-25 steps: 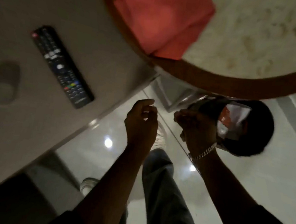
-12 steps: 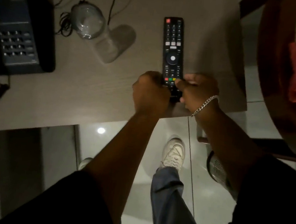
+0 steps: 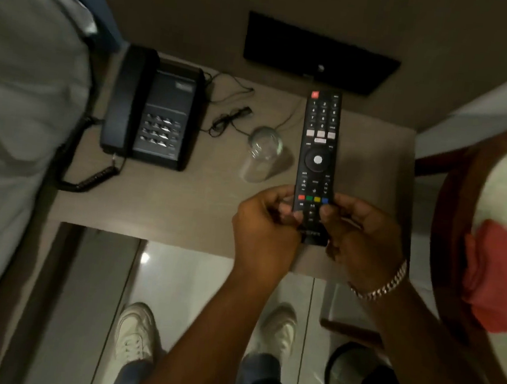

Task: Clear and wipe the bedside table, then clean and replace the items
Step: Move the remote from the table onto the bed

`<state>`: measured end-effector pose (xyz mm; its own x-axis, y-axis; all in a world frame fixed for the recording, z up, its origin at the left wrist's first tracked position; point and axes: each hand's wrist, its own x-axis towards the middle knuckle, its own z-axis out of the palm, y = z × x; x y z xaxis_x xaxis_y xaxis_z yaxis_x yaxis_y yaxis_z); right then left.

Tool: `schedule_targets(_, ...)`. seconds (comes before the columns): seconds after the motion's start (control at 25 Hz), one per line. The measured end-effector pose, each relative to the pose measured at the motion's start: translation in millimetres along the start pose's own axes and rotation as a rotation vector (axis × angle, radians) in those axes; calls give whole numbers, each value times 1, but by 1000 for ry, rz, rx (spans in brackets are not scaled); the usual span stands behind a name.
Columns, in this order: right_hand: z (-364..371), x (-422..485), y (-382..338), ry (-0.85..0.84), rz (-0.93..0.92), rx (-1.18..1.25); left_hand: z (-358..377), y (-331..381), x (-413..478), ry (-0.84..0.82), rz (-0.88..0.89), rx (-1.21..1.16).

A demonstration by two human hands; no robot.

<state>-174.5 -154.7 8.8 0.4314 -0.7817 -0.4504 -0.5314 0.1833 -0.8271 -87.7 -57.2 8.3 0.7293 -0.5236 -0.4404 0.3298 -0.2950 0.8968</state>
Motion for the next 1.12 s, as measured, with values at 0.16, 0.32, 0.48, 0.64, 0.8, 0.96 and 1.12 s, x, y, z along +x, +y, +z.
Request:
schedule_targets(0.16,77,-29,-83,-169,-153,18,-96,44,-9,150,83,-117)
schedule_targets(0.32,202,-69,-145,-442,-301,-33,-229,64,-21,402,154,-184)
schedule_targets(0.48,344,-130,-173,-753,-370,-105,-368,47,-60,742,149,-160)
schedule_targets(0.64,459,-196,-173,-932,-495,-335,-472,11,-104,1017,71,-126)
schedule_targets(0.8,524,-229,-157,-990,-465,-488,-525,-16,-119,1117,-14,-77)
schedule_targets(0.96,534,-231,-147,-930,-444,-556,-534,-26,-114,1137,-67,83)
schedule_targets(1.12,497,-212,-148,-823,-426,-359,-507,-14,-107,1277,80,227)
